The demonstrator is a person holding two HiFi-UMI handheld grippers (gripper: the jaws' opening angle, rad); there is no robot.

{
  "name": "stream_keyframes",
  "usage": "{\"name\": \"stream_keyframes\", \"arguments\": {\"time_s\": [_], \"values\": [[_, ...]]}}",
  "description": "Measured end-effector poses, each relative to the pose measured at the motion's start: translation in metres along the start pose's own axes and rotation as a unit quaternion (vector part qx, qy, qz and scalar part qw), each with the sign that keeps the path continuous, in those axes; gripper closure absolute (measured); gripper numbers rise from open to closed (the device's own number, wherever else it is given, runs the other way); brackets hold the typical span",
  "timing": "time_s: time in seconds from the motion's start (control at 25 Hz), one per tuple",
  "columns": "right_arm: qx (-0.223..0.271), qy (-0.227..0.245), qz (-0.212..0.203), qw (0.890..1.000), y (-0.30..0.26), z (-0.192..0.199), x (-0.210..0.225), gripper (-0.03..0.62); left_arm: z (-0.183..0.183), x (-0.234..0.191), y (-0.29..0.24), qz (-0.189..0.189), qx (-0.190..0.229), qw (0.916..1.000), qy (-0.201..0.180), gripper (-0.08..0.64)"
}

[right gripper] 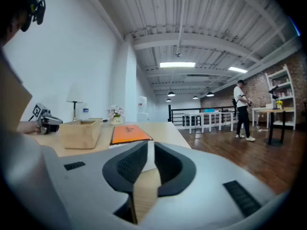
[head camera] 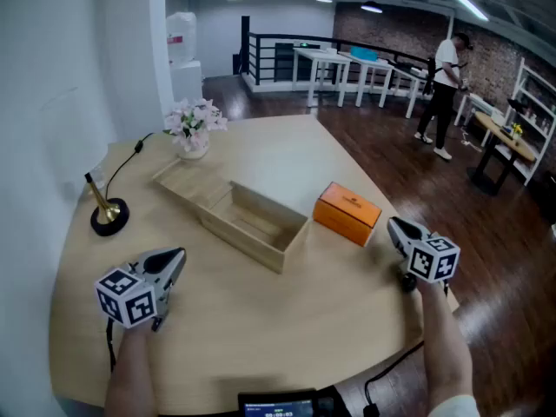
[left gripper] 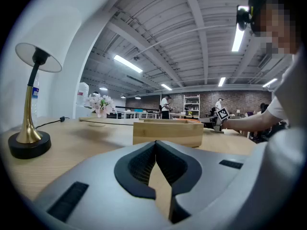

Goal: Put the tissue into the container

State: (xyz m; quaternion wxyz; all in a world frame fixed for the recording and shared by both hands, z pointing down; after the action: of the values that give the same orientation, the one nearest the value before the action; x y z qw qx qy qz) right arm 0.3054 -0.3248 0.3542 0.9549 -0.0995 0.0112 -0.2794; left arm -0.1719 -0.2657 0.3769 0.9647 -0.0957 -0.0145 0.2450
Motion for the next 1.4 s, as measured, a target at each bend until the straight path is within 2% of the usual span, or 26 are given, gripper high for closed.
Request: {"name": "stream_keyframes", "arguments": {"time_s": [0.08,0.2,0.36,0.44,0.6,0.84,1.0,1.24,1.4], "values": [[-0.033,0.024,-0.031,0.999,-0.002,0.005,-0.003,0.421,0.001,-0.001,0.001,0.000,-0.002,1.0000,-0.002,0.554],[-0.069,0.060,-0.067,0.994,-0.007,0.001,-0.011,0.283,0.000,-0.002,0.002,0.000,-0.004,1.0000,-0.004,0.554],[-0.108,0.097,-0.116,0.983,-0.029,-0.011,-0.032,0.141,0.001,-0.002,0.002,0.001,-0.004,1.0000,-0.005,0.554],[-0.137,0.119,-0.137,0.974,-0.045,-0.010,-0.044,0.110,0.001,-0.002,0.002,0.001,-0.004,1.0000,-0.004,0.554],[-0.183,0.142,-0.157,0.960,-0.073,-0.007,-0.052,0.084,0.001,-0.003,0.002,0.000,-0.004,1.0000,-0.003,0.554],[-0.220,0.116,-0.149,0.957,-0.100,0.010,-0.044,0.084,0.001,-0.003,0.002,0.000,-0.004,1.0000,-0.004,0.554],[-0.213,0.124,-0.124,0.961,-0.107,0.018,-0.040,0.084,0.001,-0.003,0.001,0.001,-0.004,1.0000,-0.004,0.554],[-0.194,0.088,-0.134,0.968,-0.096,0.004,-0.037,0.084,0.002,-0.003,0.000,0.001,-0.003,1.0000,-0.004,0.554],[-0.208,0.080,-0.124,0.967,-0.096,0.021,-0.034,0.084,0.002,-0.003,0.001,0.001,-0.004,1.0000,-0.004,0.554]]}}
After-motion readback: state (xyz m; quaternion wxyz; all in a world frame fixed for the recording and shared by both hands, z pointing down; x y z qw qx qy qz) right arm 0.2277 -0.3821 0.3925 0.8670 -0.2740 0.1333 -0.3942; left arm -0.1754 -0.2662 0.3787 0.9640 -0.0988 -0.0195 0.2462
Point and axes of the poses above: the fingertips, and each gripper's own axes: y backward along the fingers, x to its right, z out of its underside, the point moved 1 cm from there along y, backward along the fingers, and after that the axes turned 12 degrees about -z, right-handed, at the moved point
